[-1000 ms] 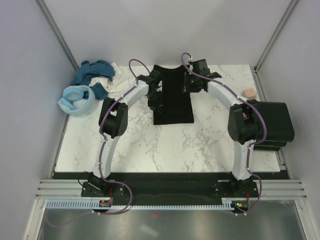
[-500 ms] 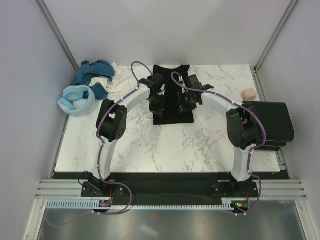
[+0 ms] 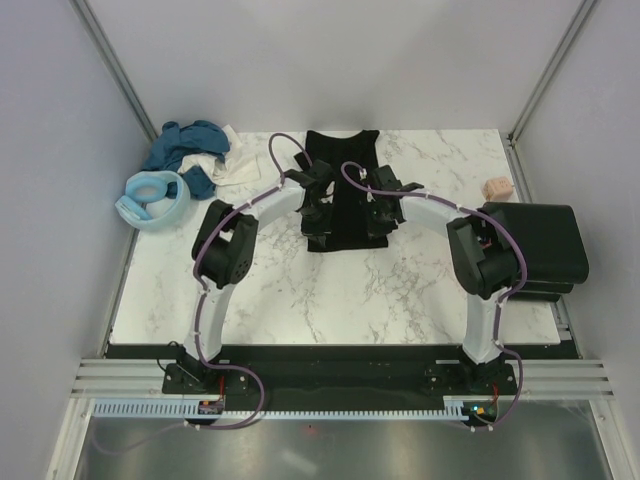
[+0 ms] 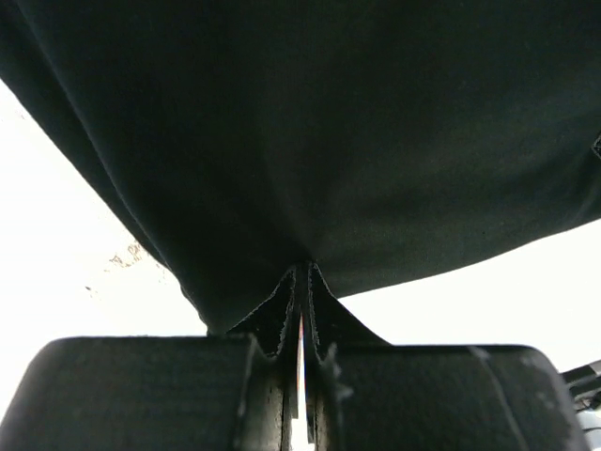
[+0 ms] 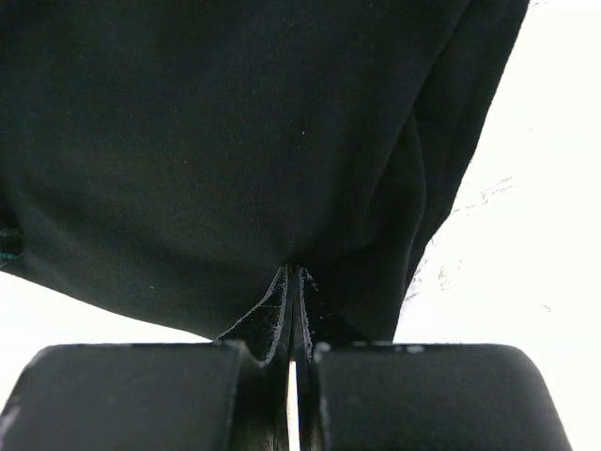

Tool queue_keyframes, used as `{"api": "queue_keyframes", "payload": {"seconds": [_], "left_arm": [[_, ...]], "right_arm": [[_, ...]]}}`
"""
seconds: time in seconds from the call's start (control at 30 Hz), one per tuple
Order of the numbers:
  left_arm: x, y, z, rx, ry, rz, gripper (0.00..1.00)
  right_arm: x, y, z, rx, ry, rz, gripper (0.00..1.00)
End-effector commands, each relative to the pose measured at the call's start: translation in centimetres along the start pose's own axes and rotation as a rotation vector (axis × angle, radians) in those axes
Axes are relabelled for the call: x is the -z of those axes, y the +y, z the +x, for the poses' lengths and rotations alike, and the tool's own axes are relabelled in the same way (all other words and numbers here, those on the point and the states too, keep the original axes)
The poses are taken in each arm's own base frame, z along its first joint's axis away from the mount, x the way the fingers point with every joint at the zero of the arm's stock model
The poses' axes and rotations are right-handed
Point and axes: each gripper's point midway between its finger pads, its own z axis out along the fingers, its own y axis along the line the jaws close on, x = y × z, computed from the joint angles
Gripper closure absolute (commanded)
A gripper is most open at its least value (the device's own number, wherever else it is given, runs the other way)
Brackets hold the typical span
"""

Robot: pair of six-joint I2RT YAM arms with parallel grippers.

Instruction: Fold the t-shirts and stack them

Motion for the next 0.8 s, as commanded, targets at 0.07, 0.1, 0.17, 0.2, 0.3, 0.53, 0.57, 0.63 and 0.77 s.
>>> {"api": "queue_keyframes", "payload": {"seconds": [0.07, 0.1, 0.17, 0.2, 0.3, 0.53, 0.57, 0.63, 0.77], "left_arm": [[-1.5, 1.1, 5.3, 0.002, 0.091, -0.1, 0.98], [-1.6, 1.1, 5.8, 0.01, 0.099, -0.101, 0.98], [-1.2, 0.8, 7.5, 0.009, 0.124, -0.096, 0.98], [-1.3, 0.9, 8.7, 0.015, 0.149, -0.103, 0.98], [-0.4, 0.1, 10.2, 0.005, 0.154, -0.095, 0.98], [1.2, 0.3, 14.8, 0.023, 0.194, -0.111, 0.98], [1.4, 0.4, 15.3, 0.026, 0.194, -0.115, 0.98], [2.0, 0.4, 16.7, 0.023, 0.201, -0.118, 0.98], [2.9, 0.1, 19.1, 0.026, 0.205, -0.123, 0.98]], "right_arm": [[-0.4, -1.3, 7.6, 0.032, 0.178, 0.08, 1.0], [-0.2, -1.5, 7.9, 0.03, 0.177, 0.099, 1.0], [0.5, -1.5, 9.5, 0.029, 0.205, 0.106, 1.0], [1.1, -1.4, 10.0, 0.022, 0.205, 0.106, 1.0], [2.7, -0.7, 11.3, 0.01, 0.216, 0.095, 1.0], [6.6, 1.7, 14.2, 0.009, 0.216, 0.079, 1.0], [7.4, 2.3, 14.3, 0.02, 0.196, 0.068, 1.0], [8.2, 2.3, 15.7, 0.021, 0.209, 0.071, 1.0], [9.9, 2.9, 17.0, -0.009, 0.171, 0.054, 1.0]]}}
